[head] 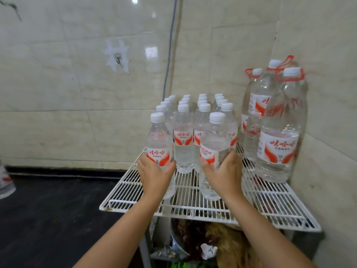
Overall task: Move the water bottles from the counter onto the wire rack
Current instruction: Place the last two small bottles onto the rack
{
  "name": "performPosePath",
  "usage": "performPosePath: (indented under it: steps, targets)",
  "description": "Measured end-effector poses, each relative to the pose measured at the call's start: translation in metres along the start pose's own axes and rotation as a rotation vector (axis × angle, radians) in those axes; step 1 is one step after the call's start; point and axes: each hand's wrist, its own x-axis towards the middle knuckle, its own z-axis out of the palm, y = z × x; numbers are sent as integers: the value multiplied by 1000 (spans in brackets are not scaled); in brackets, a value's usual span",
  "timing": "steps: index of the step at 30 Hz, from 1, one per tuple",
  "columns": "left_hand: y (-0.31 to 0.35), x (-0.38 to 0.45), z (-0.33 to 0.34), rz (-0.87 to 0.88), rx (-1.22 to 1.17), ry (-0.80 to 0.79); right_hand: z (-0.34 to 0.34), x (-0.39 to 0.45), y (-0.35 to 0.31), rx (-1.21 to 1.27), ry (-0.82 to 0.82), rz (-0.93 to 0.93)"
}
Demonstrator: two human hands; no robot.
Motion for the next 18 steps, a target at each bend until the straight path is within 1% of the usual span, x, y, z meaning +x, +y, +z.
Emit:
performPosePath:
  steps: [2, 4, 5, 7, 9, 10, 11, 13, 15, 16, 18]
  targets:
    - [1, 3, -2, 47, 24, 3, -15, 7, 3, 222, -129, 6]
    - [5, 8, -4, 80, 39, -1, -31, 20, 3, 450, -345, 53]
    - [7, 10, -5, 93, 49, -2, -37, 28, 3, 497, -446, 63]
    - [9, 12, -8, 131, 61, -3, -43, 41, 1, 484, -585, 58]
    - [9, 13, -9, 177, 78, -11, -44, 41, -4, 414, -620, 44]
    - [7, 14, -10, 190, 84, -12, -42, 37, -7, 378, -584, 30]
    - [6, 14, -11, 193, 87, -12, -39, 30, -9, 336, -498, 14]
    - [5, 14, -10, 195, 73, -3, -28, 16, -12, 278, -232, -25]
    - [6, 14, -5, 184, 41, 1, -13, 3, -18, 248, 13, -8]
    - [7, 13, -1, 179, 31, 2, -4, 1, -19, 229, 114, 0]
    - [9, 13, 9, 178, 5, -2, 11, 1, -22, 188, 257, -10]
